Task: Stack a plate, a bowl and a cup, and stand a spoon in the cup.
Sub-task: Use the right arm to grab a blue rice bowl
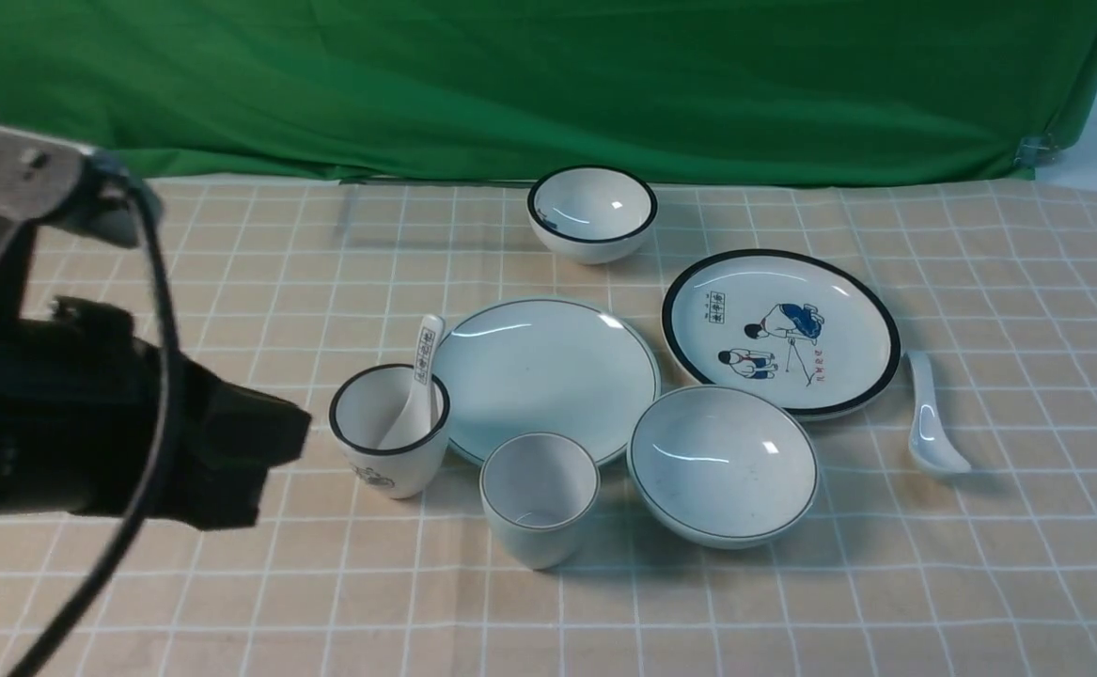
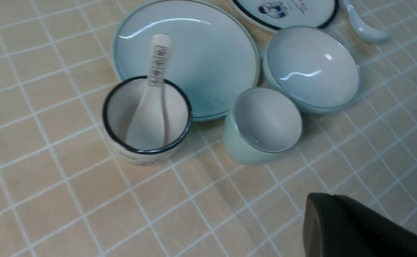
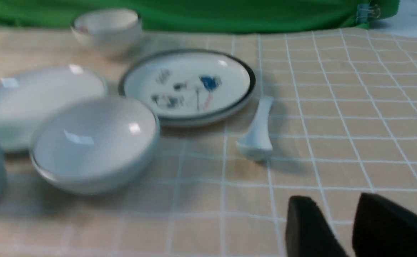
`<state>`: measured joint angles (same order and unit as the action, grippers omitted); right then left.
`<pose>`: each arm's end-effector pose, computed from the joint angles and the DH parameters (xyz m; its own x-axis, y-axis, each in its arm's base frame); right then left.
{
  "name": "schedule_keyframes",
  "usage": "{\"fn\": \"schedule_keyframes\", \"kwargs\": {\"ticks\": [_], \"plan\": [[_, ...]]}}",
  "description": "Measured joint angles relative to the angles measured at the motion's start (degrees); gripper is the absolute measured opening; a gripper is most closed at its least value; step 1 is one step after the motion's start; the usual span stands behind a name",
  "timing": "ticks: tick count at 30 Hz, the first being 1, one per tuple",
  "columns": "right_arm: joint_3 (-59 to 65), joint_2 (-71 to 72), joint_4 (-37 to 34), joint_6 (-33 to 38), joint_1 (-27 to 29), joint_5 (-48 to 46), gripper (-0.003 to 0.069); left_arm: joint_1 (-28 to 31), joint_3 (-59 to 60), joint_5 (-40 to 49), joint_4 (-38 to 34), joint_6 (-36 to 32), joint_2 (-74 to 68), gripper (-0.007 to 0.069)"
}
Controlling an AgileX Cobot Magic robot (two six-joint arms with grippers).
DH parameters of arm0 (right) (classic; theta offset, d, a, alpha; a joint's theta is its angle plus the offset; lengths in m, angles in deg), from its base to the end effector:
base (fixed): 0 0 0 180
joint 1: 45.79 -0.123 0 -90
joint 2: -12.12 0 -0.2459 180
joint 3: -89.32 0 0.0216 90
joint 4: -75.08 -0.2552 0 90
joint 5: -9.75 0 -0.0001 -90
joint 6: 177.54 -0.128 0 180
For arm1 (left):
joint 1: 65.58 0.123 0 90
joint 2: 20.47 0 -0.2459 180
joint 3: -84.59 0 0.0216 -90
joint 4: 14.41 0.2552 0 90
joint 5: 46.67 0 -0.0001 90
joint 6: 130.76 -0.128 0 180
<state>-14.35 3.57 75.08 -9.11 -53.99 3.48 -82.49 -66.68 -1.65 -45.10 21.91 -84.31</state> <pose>0.1357 0.0195 0.2012 -0.0481 0.1957 -0.9795 -0.1357 0.9702 0.2005 0.2107 -0.1124 0.2720 -0.6122 0.2638 -0.7454 0.5733 0.7973 -0.1887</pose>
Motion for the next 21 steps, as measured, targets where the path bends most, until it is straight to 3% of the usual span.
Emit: {"fn": "schedule_keyframes", "kwargs": {"ticks": [2,6,9,12,14,18,21], "plan": [[0.00,0.00,-2.08,-8.87,0.00,6.27,0.0238,-2.70,-0.34,-1.56,0.10,-1.16,-0.53,0.0002],[0.00,-0.05,-3.18,-17.22,-0.06,14.86,0.0218,-4.62,-0.51,-4.08,0.10,-2.53,-0.53,0.0002],[-3.87,-2.79,-3.37,-18.30,-1.28,8.96,0.0147,-4.80,-0.51,-4.71,0.16,-3.61,-0.53,0.0002],[-16.60,-14.20,-3.31,-7.22,-6.26,-6.59,0.0069,-4.80,-0.51,-6.03,0.33,-5.76,-0.58,0.0002],[-20.32,-17.92,-3.31,-3.05,-7.71,-10.54,0.0060,-4.80,-0.51,-6.58,0.41,-6.05,-0.58,0.0002],[-40.53,-41.69,-2.35,12.14,-14.84,-30.40,0.0050,-4.80,-0.51,-8.59,0.80,-7.30,-0.58,0.0002],[-49.93,-55.26,-1.64,19.80,-18.12,-37.35,0.0050,-4.80,-0.51,-8.67,1.14,-7.38,0.55,0.0002]]}}
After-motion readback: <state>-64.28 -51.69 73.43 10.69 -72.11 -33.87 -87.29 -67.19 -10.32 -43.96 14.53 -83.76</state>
